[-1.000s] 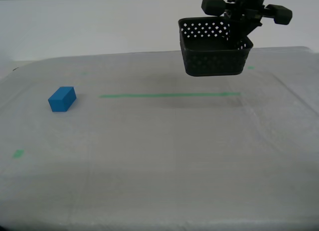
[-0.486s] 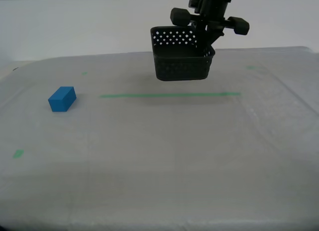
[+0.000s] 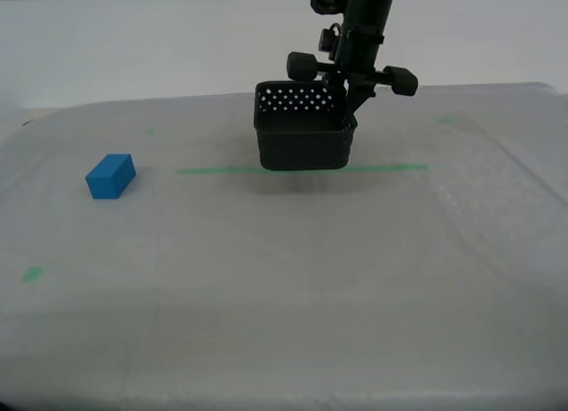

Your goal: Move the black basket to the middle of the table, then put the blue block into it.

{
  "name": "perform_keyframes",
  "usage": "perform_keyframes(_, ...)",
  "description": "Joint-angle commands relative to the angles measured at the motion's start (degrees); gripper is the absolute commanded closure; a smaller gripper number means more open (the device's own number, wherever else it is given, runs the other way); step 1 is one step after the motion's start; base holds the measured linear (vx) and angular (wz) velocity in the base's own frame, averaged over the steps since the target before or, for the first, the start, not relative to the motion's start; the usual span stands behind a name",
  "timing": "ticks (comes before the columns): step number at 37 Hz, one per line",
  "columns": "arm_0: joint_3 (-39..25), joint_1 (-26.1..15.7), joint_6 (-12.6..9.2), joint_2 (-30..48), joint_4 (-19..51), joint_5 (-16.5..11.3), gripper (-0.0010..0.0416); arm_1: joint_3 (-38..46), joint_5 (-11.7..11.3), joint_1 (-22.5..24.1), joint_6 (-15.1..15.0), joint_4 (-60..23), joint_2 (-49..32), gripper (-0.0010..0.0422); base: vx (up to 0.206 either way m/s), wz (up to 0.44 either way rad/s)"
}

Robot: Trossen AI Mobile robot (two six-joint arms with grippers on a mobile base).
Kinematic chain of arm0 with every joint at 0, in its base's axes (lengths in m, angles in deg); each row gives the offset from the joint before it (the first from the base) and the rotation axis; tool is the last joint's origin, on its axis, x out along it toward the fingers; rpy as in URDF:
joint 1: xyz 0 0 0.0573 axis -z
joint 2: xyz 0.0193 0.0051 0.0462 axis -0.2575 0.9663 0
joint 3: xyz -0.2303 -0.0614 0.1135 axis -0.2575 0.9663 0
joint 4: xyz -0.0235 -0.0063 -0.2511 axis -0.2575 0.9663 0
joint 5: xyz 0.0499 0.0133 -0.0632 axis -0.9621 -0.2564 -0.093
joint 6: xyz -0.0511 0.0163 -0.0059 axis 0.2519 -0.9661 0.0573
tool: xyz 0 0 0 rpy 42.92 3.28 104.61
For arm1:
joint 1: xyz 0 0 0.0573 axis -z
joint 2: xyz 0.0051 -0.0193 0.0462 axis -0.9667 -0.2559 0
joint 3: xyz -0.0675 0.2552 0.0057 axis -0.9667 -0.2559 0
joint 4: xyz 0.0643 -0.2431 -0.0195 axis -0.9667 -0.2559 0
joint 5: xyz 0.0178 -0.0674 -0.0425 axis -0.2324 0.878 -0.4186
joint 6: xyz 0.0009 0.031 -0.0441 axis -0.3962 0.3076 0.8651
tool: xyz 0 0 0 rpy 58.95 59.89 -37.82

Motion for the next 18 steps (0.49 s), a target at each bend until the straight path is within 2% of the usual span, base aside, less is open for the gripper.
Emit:
perform_keyframes(1, 1.0, -0.1, -0.8, 0.2, -0.8, -0.5, 0.0406, 0.0, 0.0, 0.0, -0.1, 0.3, 0.0, 0.0412, 0.0, 0.0)
perform_keyframes(18, 5.5, -0.1, -4.4, 0.2, -7.7, -0.4, 0.0406, 0.0, 0.0, 0.0, -0.1, 0.3, 0.0, 0.0412, 0.0, 0.0)
